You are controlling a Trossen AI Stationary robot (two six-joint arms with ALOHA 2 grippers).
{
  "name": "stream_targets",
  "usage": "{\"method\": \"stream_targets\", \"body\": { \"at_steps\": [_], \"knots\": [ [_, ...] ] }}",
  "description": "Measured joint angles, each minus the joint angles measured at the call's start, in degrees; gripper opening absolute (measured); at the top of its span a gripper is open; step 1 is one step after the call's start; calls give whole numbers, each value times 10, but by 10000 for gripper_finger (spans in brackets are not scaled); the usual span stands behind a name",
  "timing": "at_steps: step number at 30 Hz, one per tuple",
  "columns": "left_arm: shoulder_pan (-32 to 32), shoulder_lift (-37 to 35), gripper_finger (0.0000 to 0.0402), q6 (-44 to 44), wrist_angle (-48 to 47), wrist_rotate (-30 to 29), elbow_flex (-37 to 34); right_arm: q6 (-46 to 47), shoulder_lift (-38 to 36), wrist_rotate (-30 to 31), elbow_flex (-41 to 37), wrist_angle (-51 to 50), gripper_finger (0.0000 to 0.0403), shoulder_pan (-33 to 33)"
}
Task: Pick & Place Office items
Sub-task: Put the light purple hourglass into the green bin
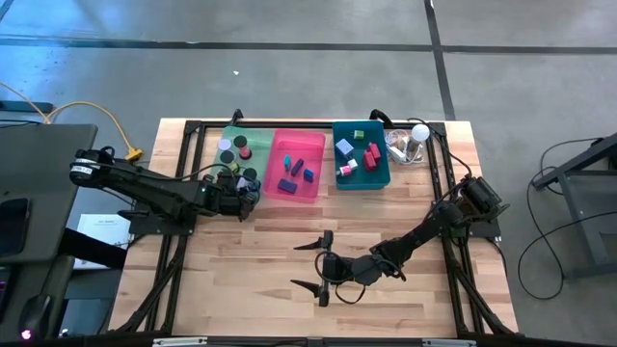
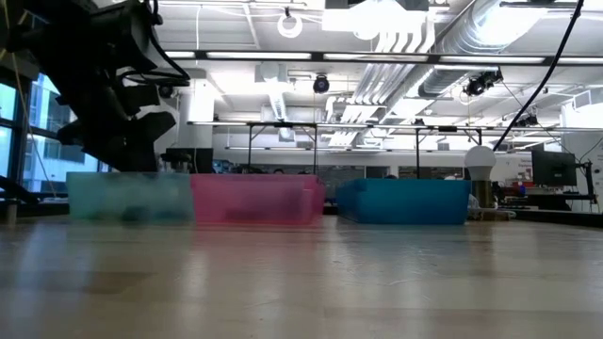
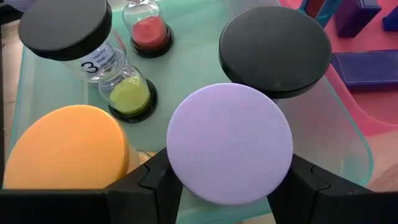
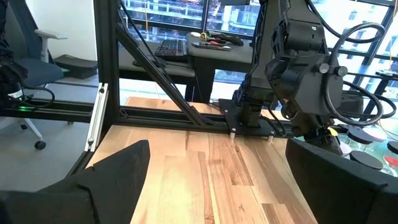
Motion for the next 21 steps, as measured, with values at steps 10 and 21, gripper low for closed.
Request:
{"method": "stream_targets", "body": {
  "at_steps": [10,21],
  "knots": [
    [0,0,184,15,-1,3,0,0,0,0,0,0,366,0],
    [0,-2,185,27,0,6,0,0,0,-5,0,0,366,0]
  ]
}}
